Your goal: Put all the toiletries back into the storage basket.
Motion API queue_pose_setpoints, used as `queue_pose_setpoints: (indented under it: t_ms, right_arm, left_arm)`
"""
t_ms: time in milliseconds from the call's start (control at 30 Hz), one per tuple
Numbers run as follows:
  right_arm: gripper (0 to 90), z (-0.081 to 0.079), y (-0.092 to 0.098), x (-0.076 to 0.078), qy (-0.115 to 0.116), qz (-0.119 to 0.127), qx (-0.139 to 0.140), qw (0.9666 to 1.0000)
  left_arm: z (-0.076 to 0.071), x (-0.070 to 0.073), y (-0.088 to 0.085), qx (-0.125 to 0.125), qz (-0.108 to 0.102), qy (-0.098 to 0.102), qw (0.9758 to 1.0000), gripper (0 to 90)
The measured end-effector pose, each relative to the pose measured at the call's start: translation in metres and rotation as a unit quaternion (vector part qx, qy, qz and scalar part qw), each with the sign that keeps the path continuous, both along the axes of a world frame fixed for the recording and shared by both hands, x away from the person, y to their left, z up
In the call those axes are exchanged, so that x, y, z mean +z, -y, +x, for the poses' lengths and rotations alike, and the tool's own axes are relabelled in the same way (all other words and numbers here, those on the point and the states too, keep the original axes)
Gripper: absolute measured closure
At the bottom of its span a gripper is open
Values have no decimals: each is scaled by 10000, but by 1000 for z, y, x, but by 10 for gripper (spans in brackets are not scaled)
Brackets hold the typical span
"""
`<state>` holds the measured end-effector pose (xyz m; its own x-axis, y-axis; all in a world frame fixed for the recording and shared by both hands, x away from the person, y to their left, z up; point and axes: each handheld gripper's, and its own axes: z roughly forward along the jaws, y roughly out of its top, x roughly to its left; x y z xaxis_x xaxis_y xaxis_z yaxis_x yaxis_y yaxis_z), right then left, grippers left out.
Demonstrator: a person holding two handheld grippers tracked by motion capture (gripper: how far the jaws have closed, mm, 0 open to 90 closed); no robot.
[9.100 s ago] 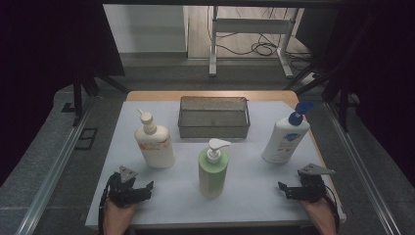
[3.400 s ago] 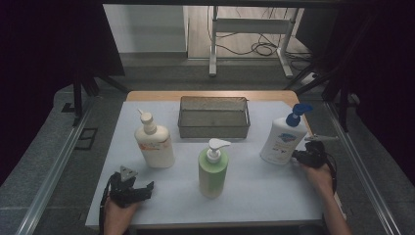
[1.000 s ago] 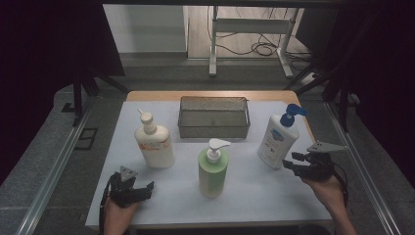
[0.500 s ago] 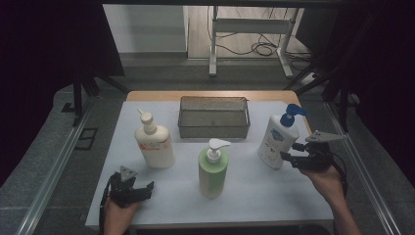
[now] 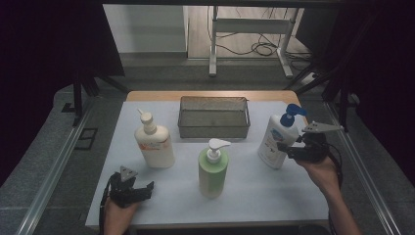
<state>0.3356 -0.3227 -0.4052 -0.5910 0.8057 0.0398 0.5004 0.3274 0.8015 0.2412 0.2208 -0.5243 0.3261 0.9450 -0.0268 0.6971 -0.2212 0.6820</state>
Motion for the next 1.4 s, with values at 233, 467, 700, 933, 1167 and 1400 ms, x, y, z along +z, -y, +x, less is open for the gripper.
queue_pose_setpoints:
  t_ms: [233,467,700,933,1167,1400]
  right_arm:
    - [323,9,-8,1,53,-18,-25,10000]
    - [315,14,-15,2,121,-65,-36,9999]
    - [317,20,-19,3,182,-81,-47,9998]
    - [368,22,-22,2,281,-141,-58,9995]
    - [378,20,-22,4,257,-163,-69,9995]
    - [381,20,-24,8,219,-193,13,9996]
  left_arm:
    - [0,0,0,0,0,0,10000,119]
    - [0,0,0,1,-1,0,10000,119]
    - [0,0,0,0,0,1,10000,119]
    - [0,0,0,1,0,0,10000,119]
    - [0,0,0,1,-1,-1,10000,119]
    - [0,0,0,0,0,-2,10000,119]
